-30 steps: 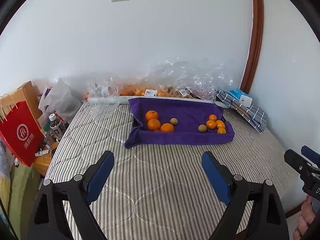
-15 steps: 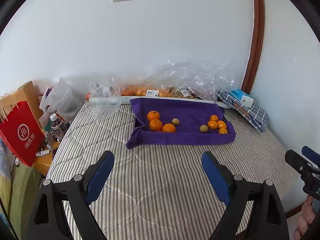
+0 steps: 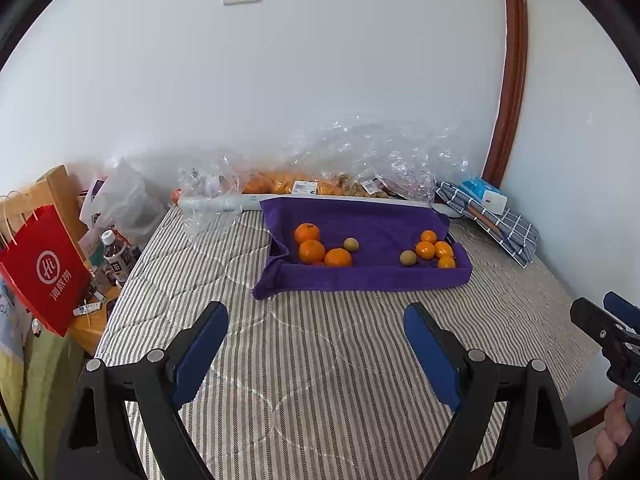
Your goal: Organize fruits
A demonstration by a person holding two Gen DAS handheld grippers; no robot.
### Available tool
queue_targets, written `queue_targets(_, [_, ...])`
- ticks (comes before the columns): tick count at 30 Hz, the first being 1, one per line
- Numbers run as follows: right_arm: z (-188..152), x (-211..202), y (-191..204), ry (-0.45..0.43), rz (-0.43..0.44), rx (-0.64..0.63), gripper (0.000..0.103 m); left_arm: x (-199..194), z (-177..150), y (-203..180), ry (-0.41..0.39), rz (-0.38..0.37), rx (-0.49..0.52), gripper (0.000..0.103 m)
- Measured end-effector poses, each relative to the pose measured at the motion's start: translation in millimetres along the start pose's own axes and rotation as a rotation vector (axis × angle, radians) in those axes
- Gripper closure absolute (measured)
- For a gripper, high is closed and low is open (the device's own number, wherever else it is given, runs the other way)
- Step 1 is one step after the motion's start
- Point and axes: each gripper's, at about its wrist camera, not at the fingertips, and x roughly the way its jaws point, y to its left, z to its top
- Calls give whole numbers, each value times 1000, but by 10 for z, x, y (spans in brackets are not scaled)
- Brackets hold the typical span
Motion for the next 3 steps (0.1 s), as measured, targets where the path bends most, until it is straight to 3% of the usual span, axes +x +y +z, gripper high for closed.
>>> queue_targets(3, [6,16,-10,2,1,2,2,11,15,5,-5,14,1,14])
